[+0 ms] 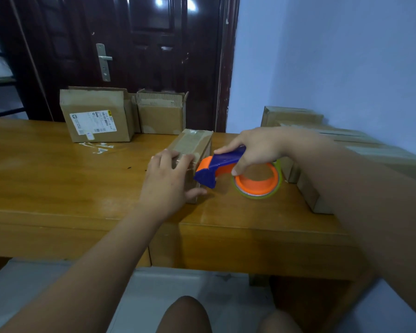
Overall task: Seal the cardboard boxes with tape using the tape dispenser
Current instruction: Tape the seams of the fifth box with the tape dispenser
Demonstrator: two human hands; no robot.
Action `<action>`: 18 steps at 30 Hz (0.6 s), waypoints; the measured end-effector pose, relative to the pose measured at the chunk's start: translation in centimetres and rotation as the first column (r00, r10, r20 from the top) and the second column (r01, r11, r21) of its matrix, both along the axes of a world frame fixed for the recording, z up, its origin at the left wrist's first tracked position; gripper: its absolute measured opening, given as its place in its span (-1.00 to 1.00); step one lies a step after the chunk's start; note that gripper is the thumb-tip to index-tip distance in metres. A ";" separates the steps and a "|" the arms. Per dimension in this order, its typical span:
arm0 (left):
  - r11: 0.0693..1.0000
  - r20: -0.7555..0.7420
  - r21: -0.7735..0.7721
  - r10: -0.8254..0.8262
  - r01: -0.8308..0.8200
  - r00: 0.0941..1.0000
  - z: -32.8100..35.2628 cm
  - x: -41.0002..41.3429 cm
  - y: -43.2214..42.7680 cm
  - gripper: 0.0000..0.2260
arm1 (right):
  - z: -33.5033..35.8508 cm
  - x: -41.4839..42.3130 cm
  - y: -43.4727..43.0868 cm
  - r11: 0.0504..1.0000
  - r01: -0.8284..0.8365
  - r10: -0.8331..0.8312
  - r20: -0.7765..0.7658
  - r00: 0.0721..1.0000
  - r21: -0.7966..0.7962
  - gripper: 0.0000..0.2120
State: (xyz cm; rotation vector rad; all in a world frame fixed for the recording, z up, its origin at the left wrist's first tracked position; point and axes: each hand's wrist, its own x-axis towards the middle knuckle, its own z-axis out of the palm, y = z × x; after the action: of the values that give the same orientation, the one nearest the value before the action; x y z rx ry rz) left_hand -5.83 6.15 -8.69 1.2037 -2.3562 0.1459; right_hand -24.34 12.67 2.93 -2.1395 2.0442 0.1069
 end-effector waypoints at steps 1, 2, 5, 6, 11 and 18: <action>1.000 -0.043 0.007 0.027 -0.026 0.999 0.0 -0.3 0.1 -0.31 | 0.2 0.1 -0.2 1.000 0.004 -0.004 0.018 1.000 0.023 -0.47; 0.999 -0.073 0.012 0.045 -0.044 0.996 0.1 -0.6 0.0 -0.36 | 0.4 0.1 -0.4 0.999 0.007 -0.008 0.032 0.999 0.043 -0.48; 0.999 -0.075 -0.003 0.047 -0.048 0.996 0.2 -0.5 -0.2 -0.40 | 0.7 -0.1 -0.9 0.993 0.030 -0.040 0.088 0.995 0.115 -0.53; 0.999 -0.054 -0.012 0.036 -0.036 0.998 0.3 -0.3 -0.3 -0.39 | 0.6 -0.4 -0.9 0.989 0.040 -0.059 0.128 0.990 0.144 -0.56; 0.998 0.053 0.060 -0.039 0.035 0.998 1.2 1.0 -0.7 -0.12 | -2.9 -3.0 -1.5 0.920 0.028 -0.240 0.508 0.827 0.390 -0.70; 0.987 0.112 0.119 -0.120 0.107 0.986 2.2 2.0 -1.4 -0.06 | -7.7 -4.7 0.7 0.781 -0.214 -0.473 0.779 0.412 0.588 -0.56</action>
State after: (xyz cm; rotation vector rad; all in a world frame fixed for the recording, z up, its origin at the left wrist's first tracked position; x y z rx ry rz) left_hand -3.80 4.72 -6.45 1.1367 -2.5610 0.0482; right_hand -29.04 13.34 -4.73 -1.1075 1.2034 -0.3260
